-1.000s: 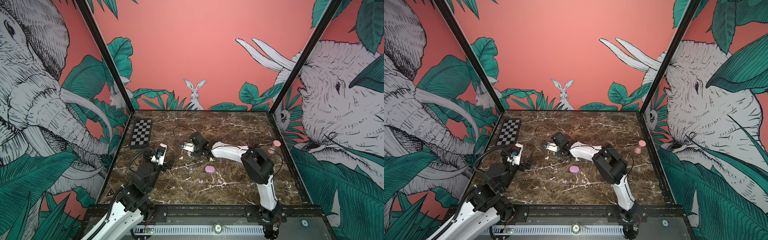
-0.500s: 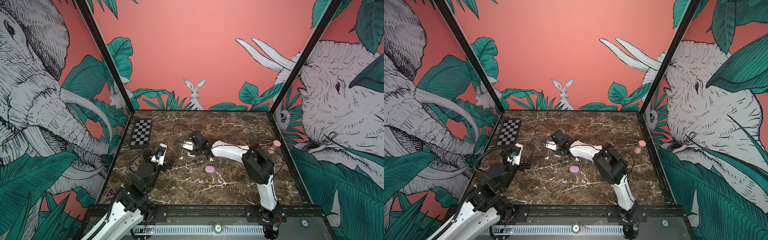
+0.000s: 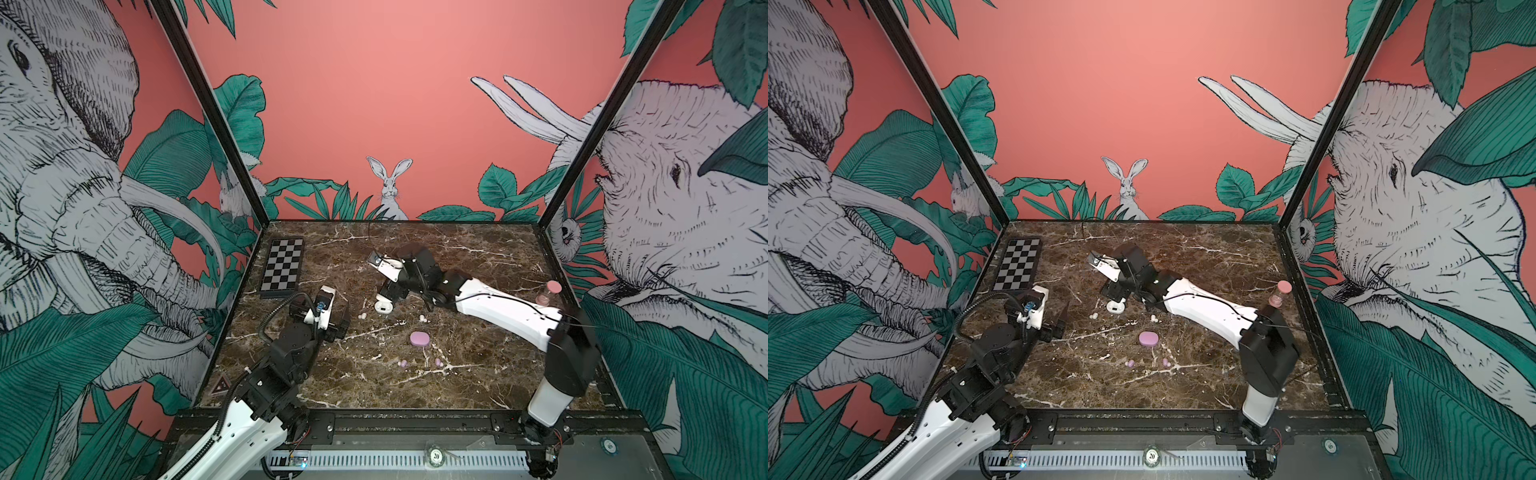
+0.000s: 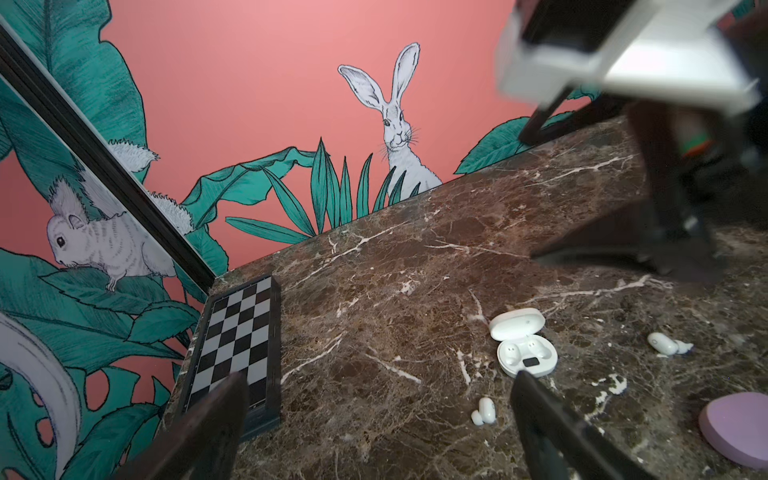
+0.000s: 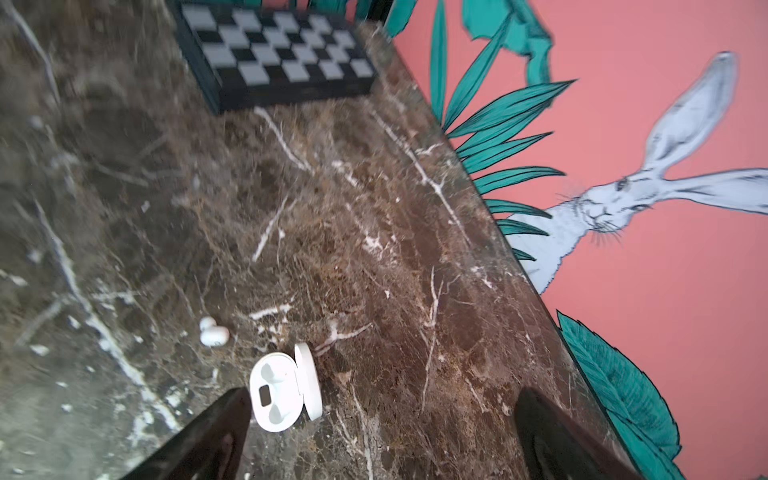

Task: Insert the wireless bluetooth earbuds into the charging case
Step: 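Open the right gripper and lift it off the case while the left arm draws back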

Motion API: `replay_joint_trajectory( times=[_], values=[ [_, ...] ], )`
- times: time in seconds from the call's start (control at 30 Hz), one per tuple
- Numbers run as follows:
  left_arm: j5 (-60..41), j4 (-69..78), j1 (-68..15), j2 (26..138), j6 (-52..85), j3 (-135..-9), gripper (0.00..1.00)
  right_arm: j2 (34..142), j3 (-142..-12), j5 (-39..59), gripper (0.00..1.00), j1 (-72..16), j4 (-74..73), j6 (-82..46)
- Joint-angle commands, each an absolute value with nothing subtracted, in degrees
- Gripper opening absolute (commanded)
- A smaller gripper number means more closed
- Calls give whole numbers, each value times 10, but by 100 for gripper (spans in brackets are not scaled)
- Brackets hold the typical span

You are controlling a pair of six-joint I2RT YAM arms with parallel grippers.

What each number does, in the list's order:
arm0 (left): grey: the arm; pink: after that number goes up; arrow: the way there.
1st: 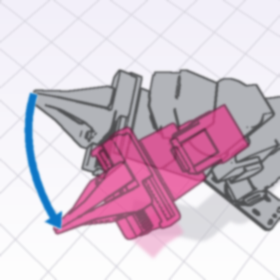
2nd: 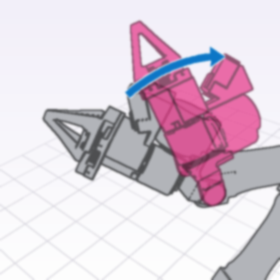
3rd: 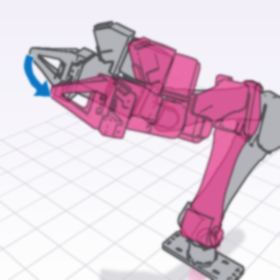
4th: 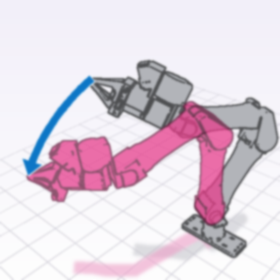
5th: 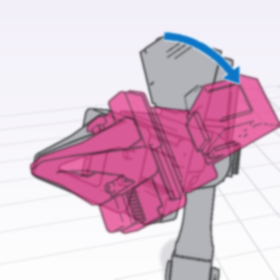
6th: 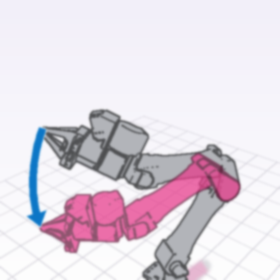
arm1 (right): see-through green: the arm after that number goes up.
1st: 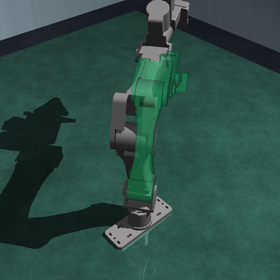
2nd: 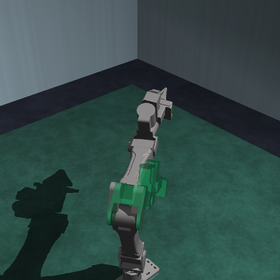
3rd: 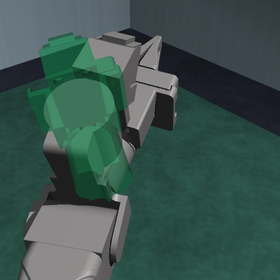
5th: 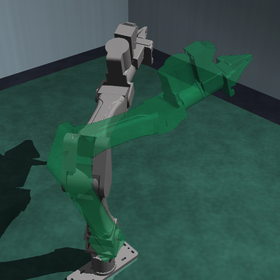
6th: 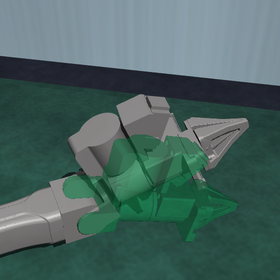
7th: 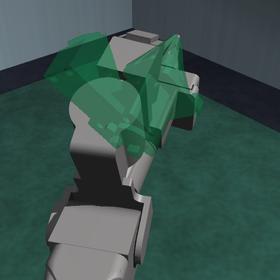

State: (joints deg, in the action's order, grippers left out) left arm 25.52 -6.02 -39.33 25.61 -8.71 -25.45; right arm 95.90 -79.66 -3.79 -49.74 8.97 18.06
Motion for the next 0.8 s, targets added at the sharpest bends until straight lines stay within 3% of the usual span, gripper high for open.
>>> replay_joint_trajectory(
  times=[0.0, 0.17, 0.4, 0.77],
  values=[
    [279, -83, -390, 273, -40, -287, 99, 885, -757, -33, 98, -495, 73, 51],
    [306, -190, -389, 326, 18, -360, 99, 774, -664, -35, 98, -495, 77, -93],
    [214, -371, -388, 422, 43, -471, 99, 641, -567, -74, 98, -495, 129, -225],
    [139, -401, -389, 453, 62, -459, 99, 619, -546, -102, 98, -495, 204, -323]
  ],
)
